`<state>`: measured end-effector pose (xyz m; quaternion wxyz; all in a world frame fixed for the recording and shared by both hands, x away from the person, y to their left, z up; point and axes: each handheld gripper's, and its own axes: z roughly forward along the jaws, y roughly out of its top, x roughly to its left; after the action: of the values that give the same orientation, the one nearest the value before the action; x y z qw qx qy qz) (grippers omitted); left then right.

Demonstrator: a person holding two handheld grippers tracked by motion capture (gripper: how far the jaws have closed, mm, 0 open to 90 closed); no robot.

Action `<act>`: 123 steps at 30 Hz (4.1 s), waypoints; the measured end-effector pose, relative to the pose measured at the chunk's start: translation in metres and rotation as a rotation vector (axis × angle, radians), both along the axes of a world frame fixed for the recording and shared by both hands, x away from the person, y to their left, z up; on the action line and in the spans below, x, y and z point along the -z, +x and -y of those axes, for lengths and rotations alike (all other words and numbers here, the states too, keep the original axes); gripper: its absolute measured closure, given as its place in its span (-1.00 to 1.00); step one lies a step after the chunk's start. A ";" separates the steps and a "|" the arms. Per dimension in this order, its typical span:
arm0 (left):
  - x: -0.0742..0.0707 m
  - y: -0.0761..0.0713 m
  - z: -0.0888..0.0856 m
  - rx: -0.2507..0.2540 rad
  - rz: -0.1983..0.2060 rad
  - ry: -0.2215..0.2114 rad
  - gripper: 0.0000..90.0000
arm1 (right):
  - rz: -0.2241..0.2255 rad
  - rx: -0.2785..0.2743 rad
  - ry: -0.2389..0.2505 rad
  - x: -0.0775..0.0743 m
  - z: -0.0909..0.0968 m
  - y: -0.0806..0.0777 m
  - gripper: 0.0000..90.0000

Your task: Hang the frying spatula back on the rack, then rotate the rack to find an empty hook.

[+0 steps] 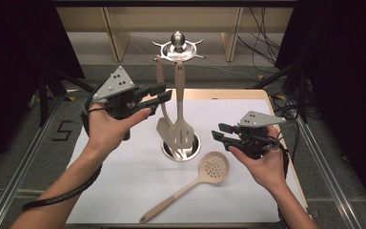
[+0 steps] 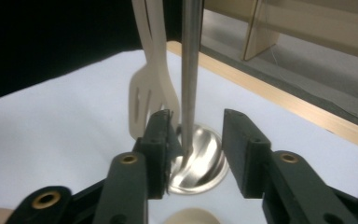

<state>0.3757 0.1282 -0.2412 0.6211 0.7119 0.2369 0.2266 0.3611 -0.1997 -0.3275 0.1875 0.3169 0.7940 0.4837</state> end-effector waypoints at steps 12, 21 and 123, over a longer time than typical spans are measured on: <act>-0.004 0.002 -0.012 -0.050 0.015 -0.032 0.85 | -0.014 0.097 -0.085 0.008 0.013 0.000 0.73; -0.011 0.009 -0.022 -0.088 0.012 -0.070 0.96 | -0.006 0.139 -0.048 0.004 0.018 0.002 0.65; 0.019 -0.007 -0.065 -0.108 -0.022 0.032 0.57 | -0.022 0.146 -0.068 0.003 0.031 0.008 0.46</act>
<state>0.3688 0.1936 -0.2600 0.5940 0.7103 0.2779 0.2558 0.3690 -0.2306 -0.3310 0.2240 0.3727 0.7867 0.4382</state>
